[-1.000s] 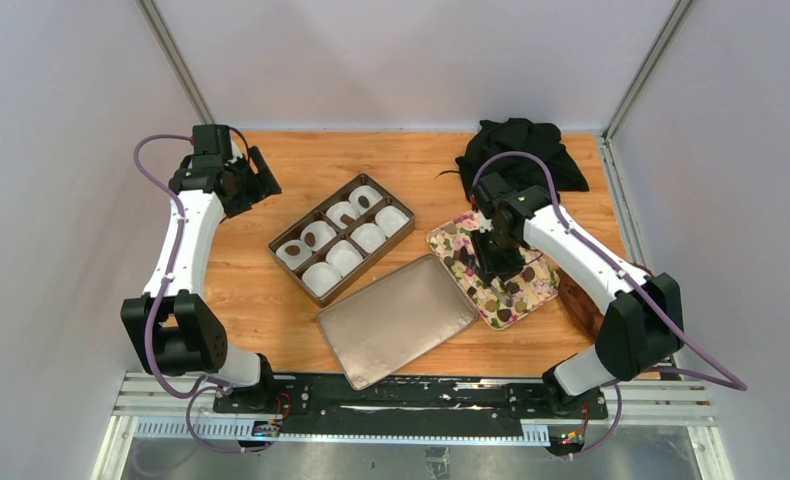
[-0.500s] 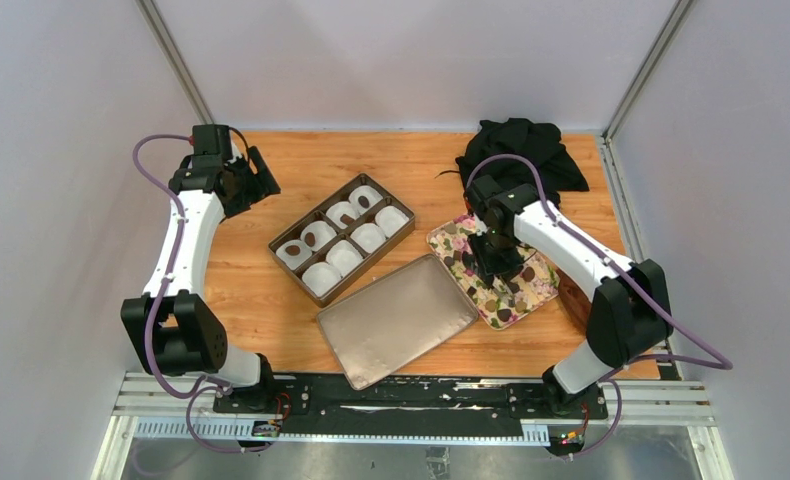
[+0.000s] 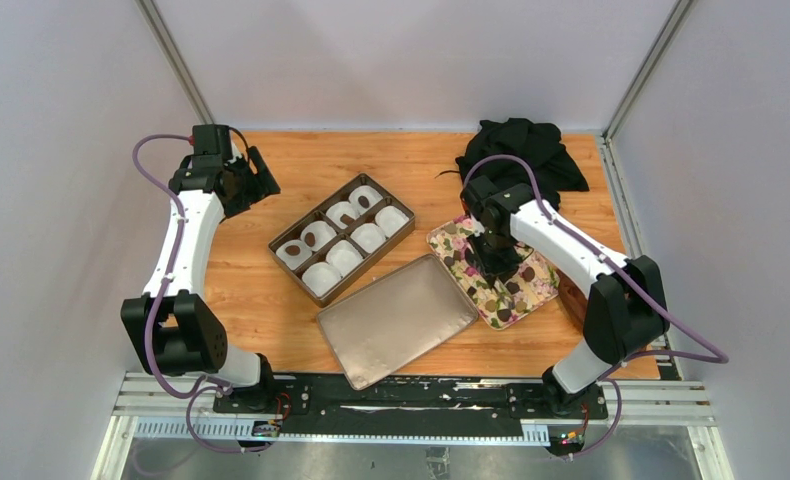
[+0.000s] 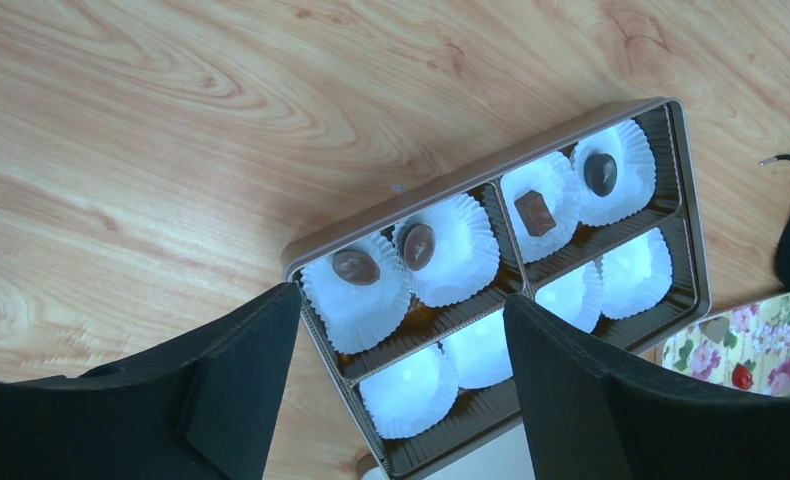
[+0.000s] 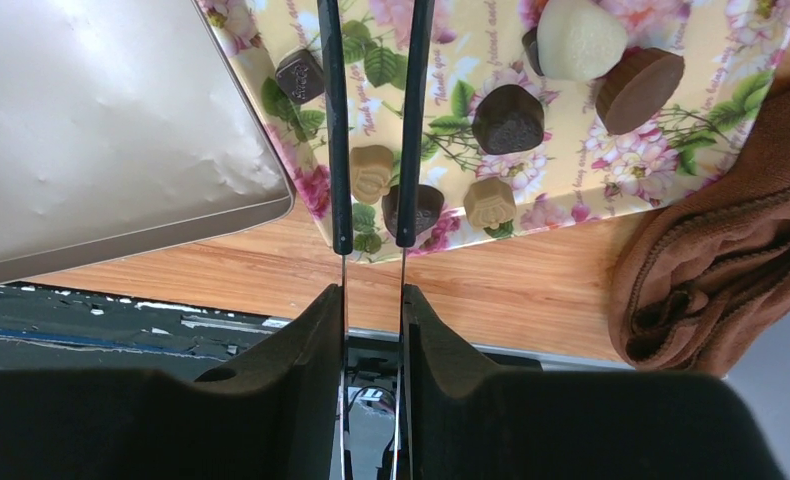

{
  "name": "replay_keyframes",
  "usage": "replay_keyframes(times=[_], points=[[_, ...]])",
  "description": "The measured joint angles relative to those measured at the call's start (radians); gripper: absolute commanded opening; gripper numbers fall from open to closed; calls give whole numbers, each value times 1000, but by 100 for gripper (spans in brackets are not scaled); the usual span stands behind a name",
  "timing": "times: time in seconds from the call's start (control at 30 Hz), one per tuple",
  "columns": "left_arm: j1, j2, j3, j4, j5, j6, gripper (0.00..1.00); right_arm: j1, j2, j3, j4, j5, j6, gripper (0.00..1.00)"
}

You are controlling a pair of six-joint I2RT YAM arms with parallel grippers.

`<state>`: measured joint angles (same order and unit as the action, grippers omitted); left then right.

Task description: Pack the chocolate

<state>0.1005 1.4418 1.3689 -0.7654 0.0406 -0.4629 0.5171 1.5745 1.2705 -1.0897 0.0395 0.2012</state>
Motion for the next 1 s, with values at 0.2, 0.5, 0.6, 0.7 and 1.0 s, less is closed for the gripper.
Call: replay_keyframes(times=[0.2, 0.5, 0.6, 0.7, 1.0], points=[[0, 1, 0, 0, 0, 0, 80, 0, 0, 70, -36, 19, 0, 16], [0, 12, 8, 1, 0, 0, 80, 25, 9, 289, -96, 8, 0, 15], [0, 12, 12, 1, 2, -1, 80, 85, 46, 410, -96, -21, -3, 15], [0, 12, 17, 1, 5, -5, 80, 200, 145, 562, -84, -63, -16, 15], [2, 8, 17, 0, 2, -5, 80, 443, 451, 797, -35, -210, -79, 16]])
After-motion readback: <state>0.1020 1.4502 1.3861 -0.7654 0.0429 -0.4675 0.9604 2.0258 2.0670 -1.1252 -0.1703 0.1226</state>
